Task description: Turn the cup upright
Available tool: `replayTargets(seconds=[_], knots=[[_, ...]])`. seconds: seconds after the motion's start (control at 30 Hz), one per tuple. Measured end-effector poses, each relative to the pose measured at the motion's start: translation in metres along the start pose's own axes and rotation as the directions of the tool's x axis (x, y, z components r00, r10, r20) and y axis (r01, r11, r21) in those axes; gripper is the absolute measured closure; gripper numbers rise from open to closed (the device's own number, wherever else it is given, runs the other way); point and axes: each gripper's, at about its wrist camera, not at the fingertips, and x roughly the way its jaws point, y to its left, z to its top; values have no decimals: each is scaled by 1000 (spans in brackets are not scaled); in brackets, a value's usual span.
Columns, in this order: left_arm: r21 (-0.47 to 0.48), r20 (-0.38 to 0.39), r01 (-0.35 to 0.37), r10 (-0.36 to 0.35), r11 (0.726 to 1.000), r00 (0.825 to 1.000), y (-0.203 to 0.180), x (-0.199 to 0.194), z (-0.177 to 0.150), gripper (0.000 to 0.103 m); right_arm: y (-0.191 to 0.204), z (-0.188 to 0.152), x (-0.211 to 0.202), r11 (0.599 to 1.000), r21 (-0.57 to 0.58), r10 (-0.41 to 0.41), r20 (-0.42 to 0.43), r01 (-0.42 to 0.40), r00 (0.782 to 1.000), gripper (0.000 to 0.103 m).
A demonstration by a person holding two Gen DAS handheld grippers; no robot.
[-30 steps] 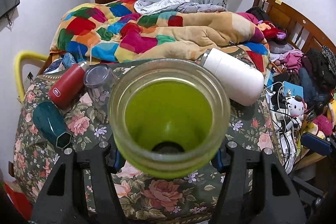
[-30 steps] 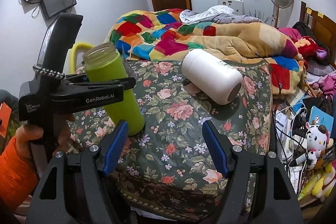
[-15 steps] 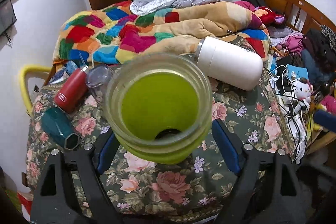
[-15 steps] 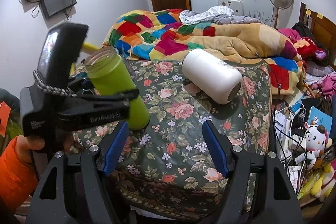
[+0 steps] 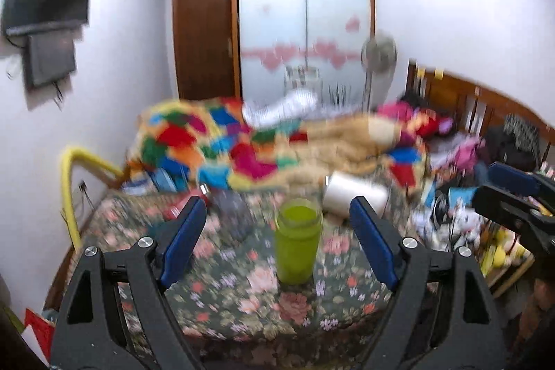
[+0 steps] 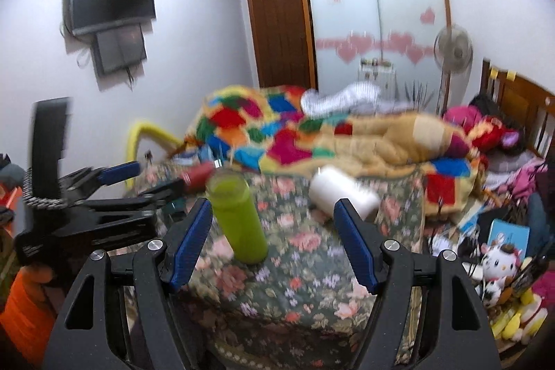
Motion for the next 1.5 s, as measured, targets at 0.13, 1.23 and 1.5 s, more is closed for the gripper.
replayTargets(seconds=[0.13,1.23,1.5], knots=[[-10,150,-24,25,1000,988,3,-58,10,18,13,11,-36,999,18,26,114,-29,993,33],[-80,284,-64,84,995,955,2,-125,-15,0,44,-5,-87,998,3,-62,286,63,956,0],[-76,276,-66,85,995,957,3,-118,-15,0,44,-3,-84,998,5,-62,274,63,960,0]])
